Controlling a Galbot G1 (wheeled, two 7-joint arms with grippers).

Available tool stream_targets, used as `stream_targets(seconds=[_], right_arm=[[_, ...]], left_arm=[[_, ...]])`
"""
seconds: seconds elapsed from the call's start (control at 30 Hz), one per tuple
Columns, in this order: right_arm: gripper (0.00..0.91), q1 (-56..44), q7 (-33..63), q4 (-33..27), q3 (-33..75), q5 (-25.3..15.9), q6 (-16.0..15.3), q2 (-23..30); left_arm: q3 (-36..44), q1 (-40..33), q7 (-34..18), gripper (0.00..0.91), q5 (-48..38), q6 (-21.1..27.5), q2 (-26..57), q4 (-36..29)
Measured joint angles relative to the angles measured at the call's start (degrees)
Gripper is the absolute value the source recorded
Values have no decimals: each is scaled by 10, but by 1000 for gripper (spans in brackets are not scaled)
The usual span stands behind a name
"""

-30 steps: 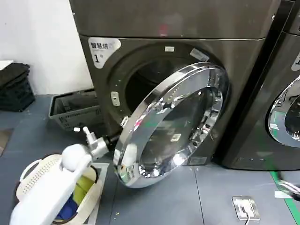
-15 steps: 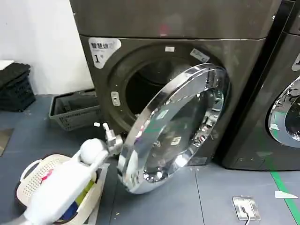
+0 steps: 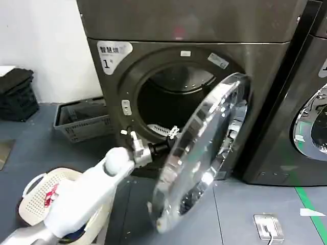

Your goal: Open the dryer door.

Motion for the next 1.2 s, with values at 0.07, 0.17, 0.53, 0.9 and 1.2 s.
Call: stream_targets(seconds=[0.07, 0.17, 0.53, 0.9, 1.2], right_arm=[[907, 1, 3, -1, 11, -1, -4, 3], [907, 4, 12, -6, 27, -17, -5, 3], [907, -1, 31, -29, 80, -55, 4, 3], [907, -2, 46, -46, 97, -63, 21, 2], [907, 0, 46, -39, 99, -61, 23, 2]], left_arm=[[12, -7, 0, 907, 1, -1, -8, 4], [27, -19, -1, 907, 3, -2, -20, 11], [86, -59, -7, 907, 18, -2, -74, 39], [132, -98, -7, 907, 23, -6, -133, 81], [154, -121, -15, 907, 34, -7, -183, 119]])
